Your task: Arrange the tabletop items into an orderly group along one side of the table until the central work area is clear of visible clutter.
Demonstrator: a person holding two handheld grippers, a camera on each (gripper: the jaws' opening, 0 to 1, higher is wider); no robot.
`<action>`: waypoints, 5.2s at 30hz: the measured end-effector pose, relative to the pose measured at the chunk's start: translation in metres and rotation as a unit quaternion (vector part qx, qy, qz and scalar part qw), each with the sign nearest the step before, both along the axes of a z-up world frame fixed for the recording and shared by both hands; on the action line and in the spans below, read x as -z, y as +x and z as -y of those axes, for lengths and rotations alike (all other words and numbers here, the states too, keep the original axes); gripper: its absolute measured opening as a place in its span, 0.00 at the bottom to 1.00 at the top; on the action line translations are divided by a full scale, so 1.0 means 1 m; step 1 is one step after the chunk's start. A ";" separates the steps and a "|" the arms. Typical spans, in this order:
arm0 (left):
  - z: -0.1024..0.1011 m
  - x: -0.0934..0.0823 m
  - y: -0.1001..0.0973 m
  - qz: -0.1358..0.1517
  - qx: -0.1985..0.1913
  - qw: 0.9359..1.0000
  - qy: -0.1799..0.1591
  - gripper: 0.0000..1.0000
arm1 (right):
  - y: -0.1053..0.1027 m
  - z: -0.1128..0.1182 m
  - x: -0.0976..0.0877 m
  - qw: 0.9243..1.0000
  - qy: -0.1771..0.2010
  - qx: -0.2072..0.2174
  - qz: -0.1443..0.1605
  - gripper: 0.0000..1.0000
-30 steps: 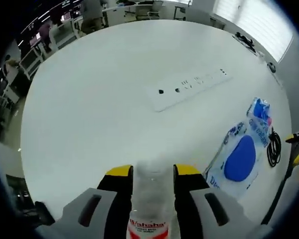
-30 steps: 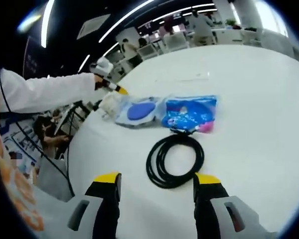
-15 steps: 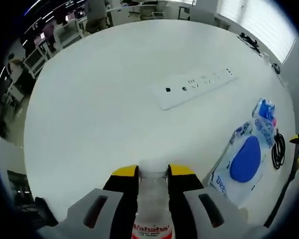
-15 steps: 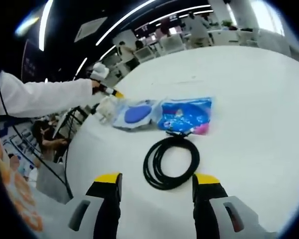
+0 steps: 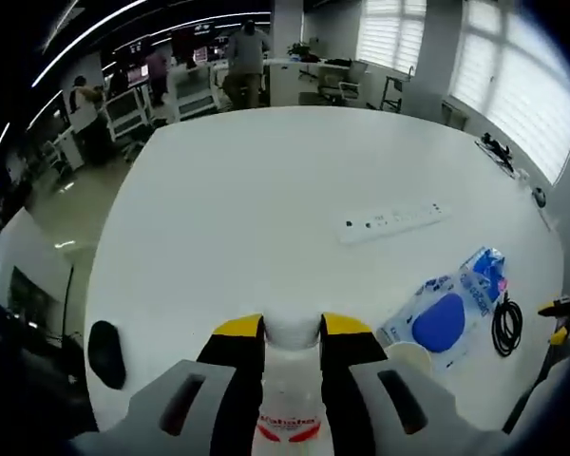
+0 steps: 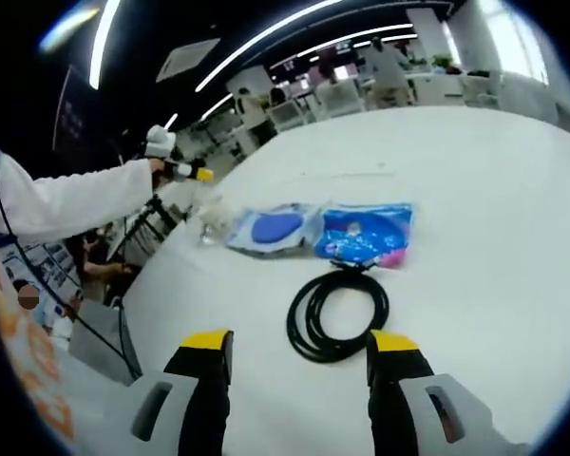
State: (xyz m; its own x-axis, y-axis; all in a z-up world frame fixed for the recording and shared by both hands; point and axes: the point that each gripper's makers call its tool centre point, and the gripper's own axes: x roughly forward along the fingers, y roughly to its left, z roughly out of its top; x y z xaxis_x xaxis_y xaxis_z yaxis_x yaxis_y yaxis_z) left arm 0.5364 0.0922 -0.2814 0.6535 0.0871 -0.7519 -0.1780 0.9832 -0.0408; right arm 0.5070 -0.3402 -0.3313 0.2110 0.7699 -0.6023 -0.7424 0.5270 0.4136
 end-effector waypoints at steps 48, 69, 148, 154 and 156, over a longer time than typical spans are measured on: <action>-0.017 -0.020 -0.039 0.086 -0.108 0.990 0.027 0.20 | -0.016 0.018 -0.010 0.999 0.029 0.029 0.009 0.54; 0.016 -0.027 -0.051 0.126 -0.110 0.986 0.025 0.22 | -0.022 0.018 -0.009 0.999 0.035 0.017 0.012 0.55; 0.130 -0.039 -0.256 0.175 -0.009 0.984 -0.023 1.00 | -0.084 0.053 -0.104 0.986 0.080 0.077 0.124 0.91; 0.132 -0.043 -0.246 0.171 -0.005 0.985 -0.016 0.99 | -0.077 0.052 -0.094 0.987 0.086 0.080 0.110 0.91; 0.128 -0.042 -0.242 0.172 -0.006 0.985 -0.014 0.99 | -0.077 0.050 -0.090 0.988 0.083 0.078 0.101 0.90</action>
